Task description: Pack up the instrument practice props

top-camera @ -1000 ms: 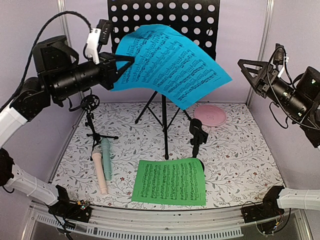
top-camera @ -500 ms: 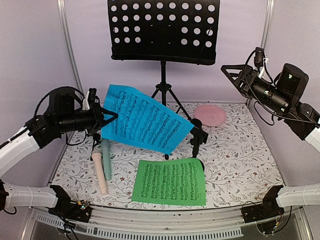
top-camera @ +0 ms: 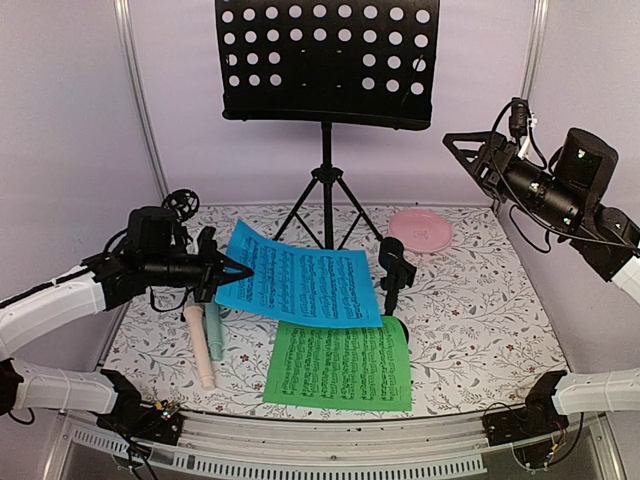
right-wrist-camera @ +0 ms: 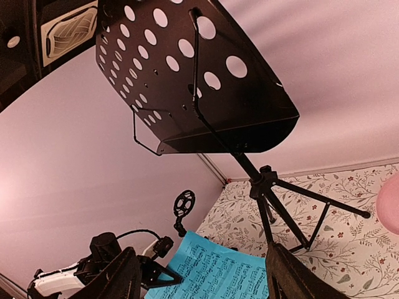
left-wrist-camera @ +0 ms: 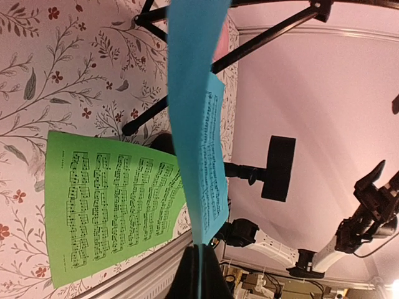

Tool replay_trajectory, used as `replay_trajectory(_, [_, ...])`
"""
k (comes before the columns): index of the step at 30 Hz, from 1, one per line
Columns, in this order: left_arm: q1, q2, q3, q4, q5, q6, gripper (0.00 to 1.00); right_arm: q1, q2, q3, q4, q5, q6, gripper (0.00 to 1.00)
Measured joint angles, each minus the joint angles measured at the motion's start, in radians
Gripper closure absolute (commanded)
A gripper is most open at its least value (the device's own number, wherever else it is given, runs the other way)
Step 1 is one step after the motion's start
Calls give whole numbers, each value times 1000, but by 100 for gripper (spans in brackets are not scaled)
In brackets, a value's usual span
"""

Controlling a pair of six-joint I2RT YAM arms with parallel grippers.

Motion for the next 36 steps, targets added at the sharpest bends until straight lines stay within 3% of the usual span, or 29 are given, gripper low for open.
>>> replay_trajectory(11, [24, 163, -96, 168, 188, -3, 100, 0, -8, 1, -23, 2, -8, 29])
replay_trajectory(19, [27, 240, -86, 160, 282, 75, 100, 0, -1, 2, -40, 1, -8, 30])
replay_trajectory(30, [27, 235, -69, 51, 272, 170, 99, 0, 7, 1, -42, -3, -7, 30])
replay_trajectory(34, [25, 246, -39, -39, 218, 209, 83, 0, 18, 1, -42, -14, -7, 30])
replay_trajectory(36, [18, 266, 8, -104, 176, 232, 67, 0, 26, 1, -43, -26, -8, 30])
